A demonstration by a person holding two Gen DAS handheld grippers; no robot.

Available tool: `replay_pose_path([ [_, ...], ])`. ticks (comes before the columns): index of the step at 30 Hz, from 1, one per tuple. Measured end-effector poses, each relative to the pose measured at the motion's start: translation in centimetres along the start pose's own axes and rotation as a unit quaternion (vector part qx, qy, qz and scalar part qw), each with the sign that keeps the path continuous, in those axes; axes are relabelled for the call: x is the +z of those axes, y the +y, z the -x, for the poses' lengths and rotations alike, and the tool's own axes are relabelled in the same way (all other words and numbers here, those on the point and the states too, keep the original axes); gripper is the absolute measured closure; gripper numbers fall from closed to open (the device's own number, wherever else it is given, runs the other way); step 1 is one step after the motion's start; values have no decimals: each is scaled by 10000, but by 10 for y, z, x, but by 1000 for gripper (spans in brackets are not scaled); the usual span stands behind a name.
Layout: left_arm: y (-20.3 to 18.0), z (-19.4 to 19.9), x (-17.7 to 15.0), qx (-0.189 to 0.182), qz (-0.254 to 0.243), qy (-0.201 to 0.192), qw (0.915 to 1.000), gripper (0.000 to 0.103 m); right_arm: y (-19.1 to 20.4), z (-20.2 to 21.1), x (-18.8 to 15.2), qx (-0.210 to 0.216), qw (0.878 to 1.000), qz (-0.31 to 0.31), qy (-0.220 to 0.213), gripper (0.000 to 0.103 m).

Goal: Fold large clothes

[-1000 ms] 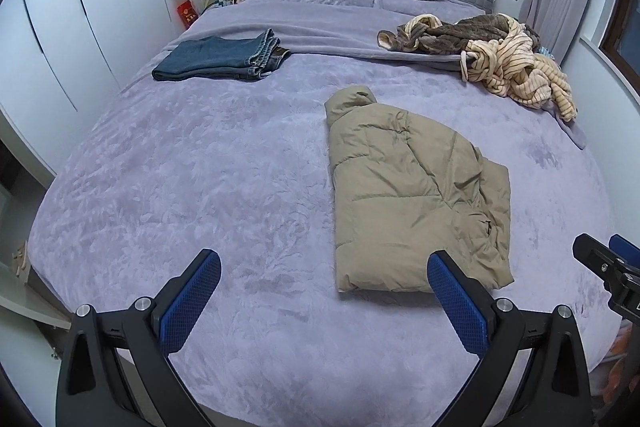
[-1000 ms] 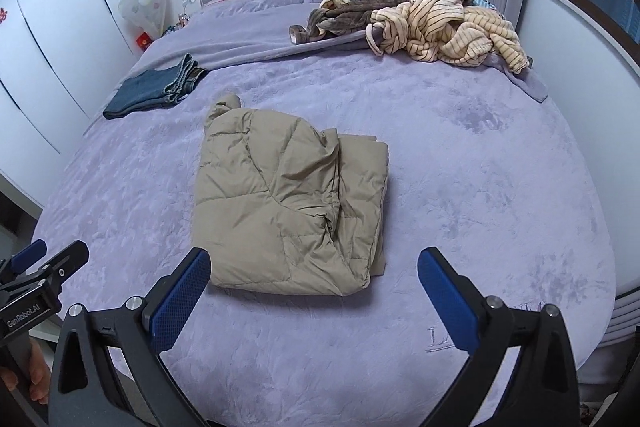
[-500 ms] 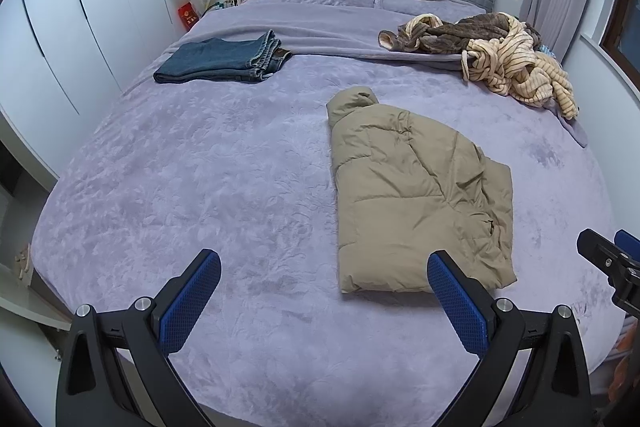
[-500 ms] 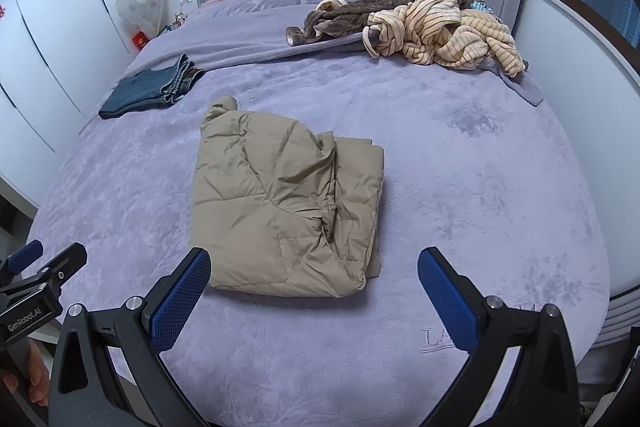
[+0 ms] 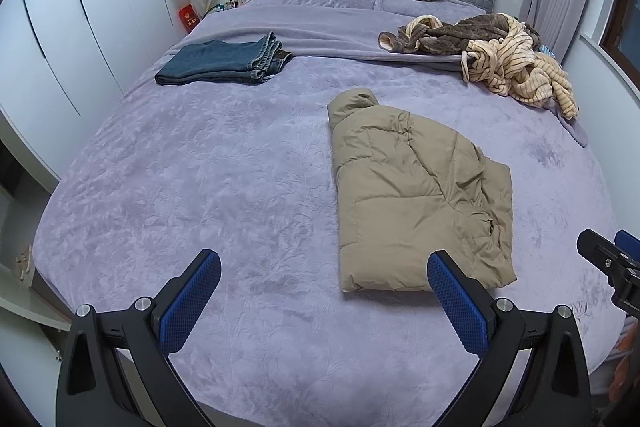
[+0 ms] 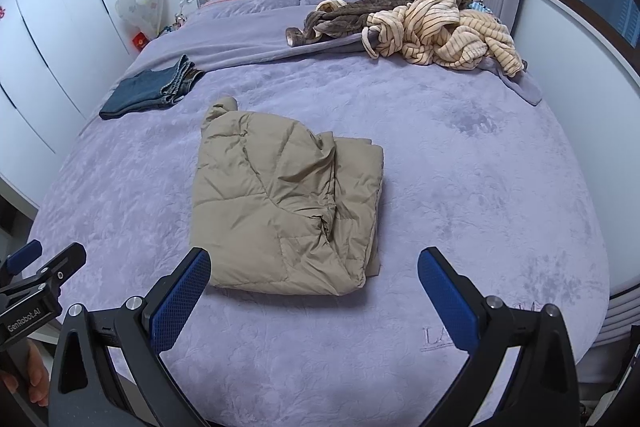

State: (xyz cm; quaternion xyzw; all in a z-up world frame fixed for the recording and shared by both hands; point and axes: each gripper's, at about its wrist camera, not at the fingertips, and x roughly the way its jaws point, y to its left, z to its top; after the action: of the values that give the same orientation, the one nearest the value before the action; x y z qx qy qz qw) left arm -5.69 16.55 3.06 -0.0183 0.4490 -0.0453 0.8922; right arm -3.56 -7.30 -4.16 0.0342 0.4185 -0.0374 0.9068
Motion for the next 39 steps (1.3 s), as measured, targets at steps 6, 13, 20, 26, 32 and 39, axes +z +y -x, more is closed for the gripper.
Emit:
replay_pose_path([
  [6, 1, 0, 1, 0, -9, -2, 10000, 0, 0, 2, -1, -3, 10000, -12, -8, 0],
  [13, 0, 0, 0, 4, -6, -5, 10000, 0, 0, 1, -1, -1, 10000, -8, -5, 0],
  [20, 0, 0, 0, 12, -9, -2, 10000, 0, 0, 1, -1, -3, 10000, -14, -4, 0],
  [26, 0, 0, 0, 14, -13, 1, 10000, 0, -1, 2, -1, -1, 10000, -6, -8, 0],
  [32, -1, 0, 0, 12, -14, -2, 10000, 0, 0, 2, -1, -2, 10000, -10, -10, 0],
  [39, -1, 1, -1, 10, -21, -8, 10000, 0, 1, 2, -2, -3, 10000, -15, -11, 0],
])
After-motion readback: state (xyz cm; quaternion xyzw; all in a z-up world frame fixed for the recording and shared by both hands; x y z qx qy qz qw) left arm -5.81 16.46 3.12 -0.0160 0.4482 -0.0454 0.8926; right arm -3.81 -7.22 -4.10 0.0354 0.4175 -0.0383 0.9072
